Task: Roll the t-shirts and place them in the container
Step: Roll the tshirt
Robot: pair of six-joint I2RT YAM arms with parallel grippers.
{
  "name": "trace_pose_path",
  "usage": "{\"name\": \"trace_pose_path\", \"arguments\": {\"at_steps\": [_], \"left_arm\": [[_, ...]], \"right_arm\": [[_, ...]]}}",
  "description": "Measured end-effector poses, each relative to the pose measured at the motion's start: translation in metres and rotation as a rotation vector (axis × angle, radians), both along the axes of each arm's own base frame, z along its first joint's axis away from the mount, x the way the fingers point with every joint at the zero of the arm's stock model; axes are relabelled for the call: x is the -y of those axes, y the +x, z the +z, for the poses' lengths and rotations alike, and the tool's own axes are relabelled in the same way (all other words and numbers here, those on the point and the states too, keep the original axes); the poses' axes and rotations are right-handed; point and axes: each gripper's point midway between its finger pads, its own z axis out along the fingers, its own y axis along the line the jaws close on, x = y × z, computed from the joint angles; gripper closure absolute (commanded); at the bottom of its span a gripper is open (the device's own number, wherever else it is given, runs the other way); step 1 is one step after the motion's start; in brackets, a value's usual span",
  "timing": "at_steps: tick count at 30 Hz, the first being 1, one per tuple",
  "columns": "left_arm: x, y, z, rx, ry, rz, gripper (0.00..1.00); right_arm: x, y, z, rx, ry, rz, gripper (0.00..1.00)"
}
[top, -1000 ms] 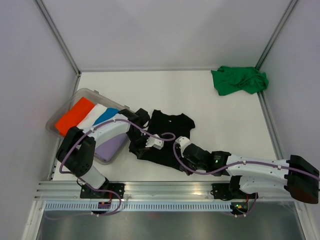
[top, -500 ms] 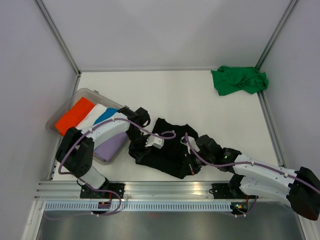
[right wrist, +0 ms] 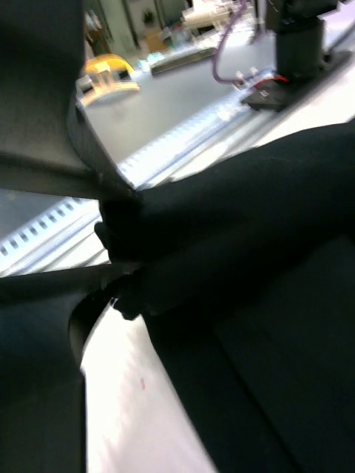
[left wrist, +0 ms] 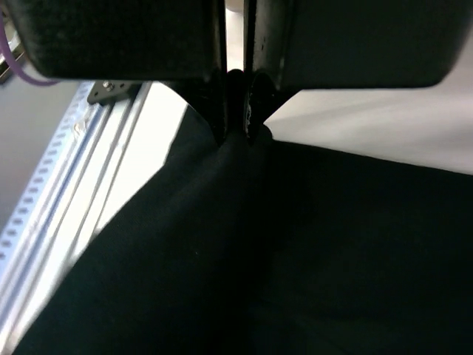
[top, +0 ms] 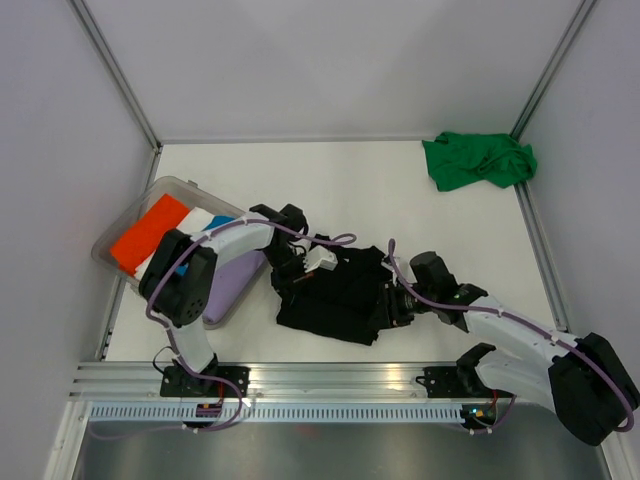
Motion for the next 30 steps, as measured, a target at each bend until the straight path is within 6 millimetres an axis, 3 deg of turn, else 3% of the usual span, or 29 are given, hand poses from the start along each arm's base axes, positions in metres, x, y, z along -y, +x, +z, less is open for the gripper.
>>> {"name": "trace_pose_path", "arguments": {"at_steps": [3,10,13,14,17,28,30], "left_arm": [[0.005,0.012,-0.01,-0.012,0.037,0.042,0.98],[0.005,0.017,-0.015,-0.01,0.073,0.08,0.98],[0.005,0.021,-0.015,0.002,0.079,0.084,0.97],[0.005,0.023,-0.015,0.01,0.081,0.085,0.96],[0.006,0.028,-0.015,0.028,0.088,0.093,0.93],[0.012,0.043,-0.014,0.083,0.082,0.14,0.66],[0.015,0.051,-0.006,0.144,0.053,0.142,0.55]], "right_arm": [[0.007,0.014,0.0,0.044,-0.015,-0.051,0.44],[0.006,0.027,0.002,0.113,-0.006,-0.098,0.44],[0.009,0.028,-0.008,0.097,-0.026,-0.121,0.72],[0.009,0.029,-0.013,0.089,-0.034,-0.13,0.87],[0.011,0.031,-0.022,0.056,-0.051,-0.166,1.0],[0.021,0.041,-0.037,-0.035,-0.038,-0.321,1.0],[0.022,0.042,-0.037,-0.033,-0.042,-0.332,1.0]]}}
